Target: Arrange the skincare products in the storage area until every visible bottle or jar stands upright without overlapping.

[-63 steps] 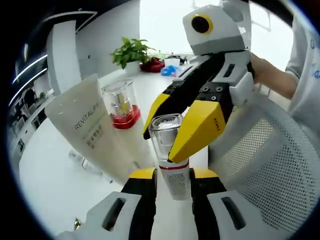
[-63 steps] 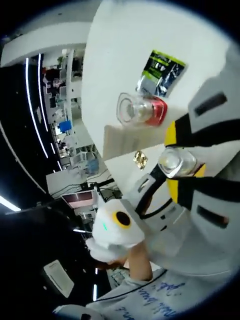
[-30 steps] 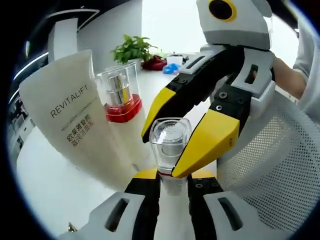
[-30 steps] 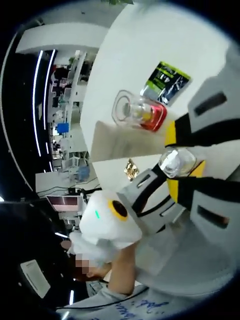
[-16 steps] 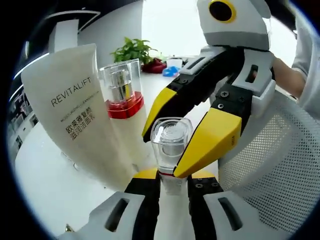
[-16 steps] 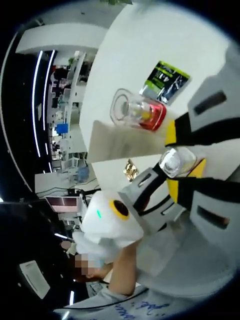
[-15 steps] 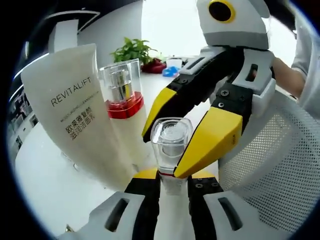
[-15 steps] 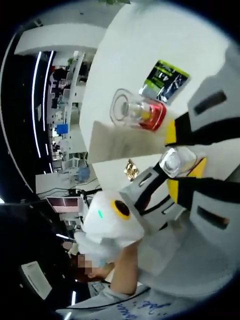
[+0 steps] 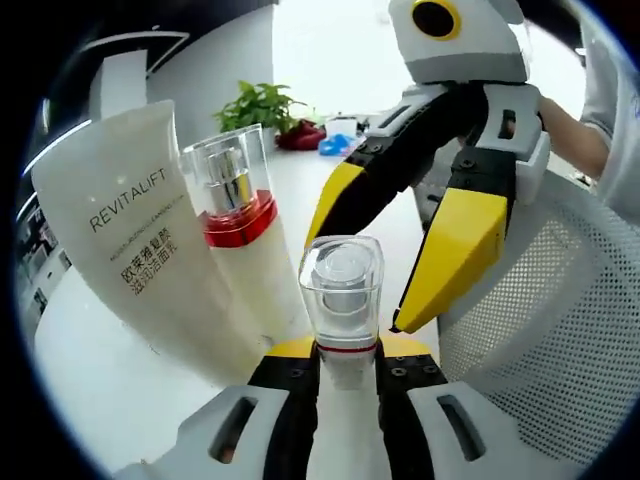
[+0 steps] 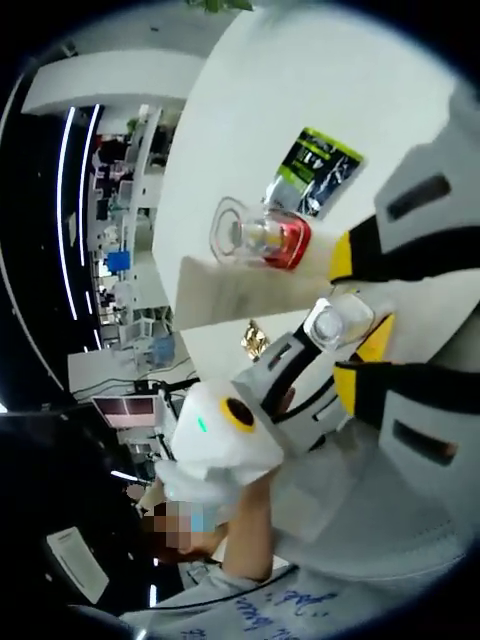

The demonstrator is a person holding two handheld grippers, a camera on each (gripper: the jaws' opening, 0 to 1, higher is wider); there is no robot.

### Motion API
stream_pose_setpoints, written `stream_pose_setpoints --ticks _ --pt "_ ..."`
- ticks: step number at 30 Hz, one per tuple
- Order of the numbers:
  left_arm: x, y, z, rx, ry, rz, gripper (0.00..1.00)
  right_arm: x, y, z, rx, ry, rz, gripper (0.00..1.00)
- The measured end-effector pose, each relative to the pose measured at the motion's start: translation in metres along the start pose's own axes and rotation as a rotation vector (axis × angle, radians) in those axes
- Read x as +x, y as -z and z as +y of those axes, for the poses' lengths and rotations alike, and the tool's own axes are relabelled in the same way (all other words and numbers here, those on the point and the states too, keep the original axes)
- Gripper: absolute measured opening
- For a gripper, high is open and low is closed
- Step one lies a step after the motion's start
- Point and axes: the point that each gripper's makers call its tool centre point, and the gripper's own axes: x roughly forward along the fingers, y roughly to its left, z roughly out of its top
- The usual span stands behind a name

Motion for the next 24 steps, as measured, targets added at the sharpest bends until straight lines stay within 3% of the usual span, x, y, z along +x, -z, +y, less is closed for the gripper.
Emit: stream_pose_setpoints --ticks 6,11,24 --pt "-0.003 -0.003 0.002 0.009 -0.014 -0.004 0.25 -0.002 0.003 0.0 0.001 -0.005 0.011 0.33" --pt "-0.008 0.001 0.001 0.046 -0.035 0.031 0.24 -0.005 0.006 0.0 -0.017 -0.019 0.028 0.32" --pt "-0.024 0.012 0.0 0.014 -0.058 0.106 0.21 0.006 0.035 -0.004 -0.036 -0.056 0.139 0.31"
